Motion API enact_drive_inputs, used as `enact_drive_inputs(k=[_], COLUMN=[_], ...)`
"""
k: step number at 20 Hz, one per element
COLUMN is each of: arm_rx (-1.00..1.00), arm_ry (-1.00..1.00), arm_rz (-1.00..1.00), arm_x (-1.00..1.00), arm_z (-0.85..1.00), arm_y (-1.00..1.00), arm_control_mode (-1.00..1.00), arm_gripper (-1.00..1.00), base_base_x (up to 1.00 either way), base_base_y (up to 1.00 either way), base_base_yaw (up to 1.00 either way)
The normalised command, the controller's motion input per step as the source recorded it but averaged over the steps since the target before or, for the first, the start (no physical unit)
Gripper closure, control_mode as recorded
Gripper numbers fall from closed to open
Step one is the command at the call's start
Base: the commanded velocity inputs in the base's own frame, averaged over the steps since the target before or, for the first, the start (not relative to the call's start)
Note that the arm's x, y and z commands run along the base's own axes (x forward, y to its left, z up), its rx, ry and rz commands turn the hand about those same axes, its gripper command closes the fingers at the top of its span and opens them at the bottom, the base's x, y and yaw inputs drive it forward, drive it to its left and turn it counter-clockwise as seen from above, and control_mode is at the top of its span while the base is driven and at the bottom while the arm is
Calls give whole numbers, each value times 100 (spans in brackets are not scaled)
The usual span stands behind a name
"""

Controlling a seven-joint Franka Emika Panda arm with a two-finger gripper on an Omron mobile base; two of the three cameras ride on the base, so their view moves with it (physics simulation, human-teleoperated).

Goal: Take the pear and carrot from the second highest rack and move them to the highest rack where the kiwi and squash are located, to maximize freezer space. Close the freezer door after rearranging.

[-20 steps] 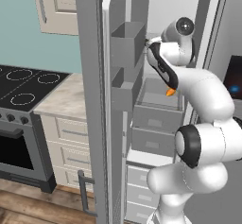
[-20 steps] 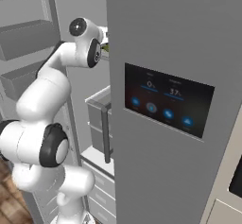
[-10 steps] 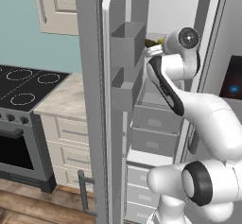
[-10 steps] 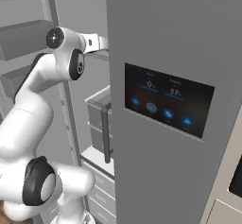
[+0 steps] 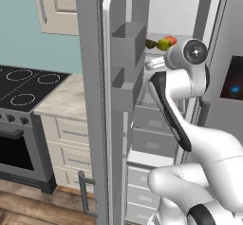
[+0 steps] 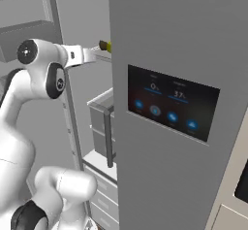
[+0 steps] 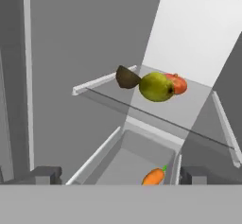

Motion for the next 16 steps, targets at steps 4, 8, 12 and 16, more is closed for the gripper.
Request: enact_drive_inputs(k=[4, 8, 12, 16], arm_rx=[0, 1, 0, 0], arm_ry=[30, 47, 43, 18], arm_rz=[-13, -26, -26, -4], arm_x=[-58, -29, -3, 0], arm_z=[-25, -31, -40, -51], arm_y=[3, 0, 0, -8], arm_control_mode=[-100, -100, -100, -100], arm_gripper=[-100, -100, -100, -100], base_base_x=[0, 0, 0, 0], base_base_y=[0, 0, 0, 0], base_base_yaw=[0, 0, 0, 0])
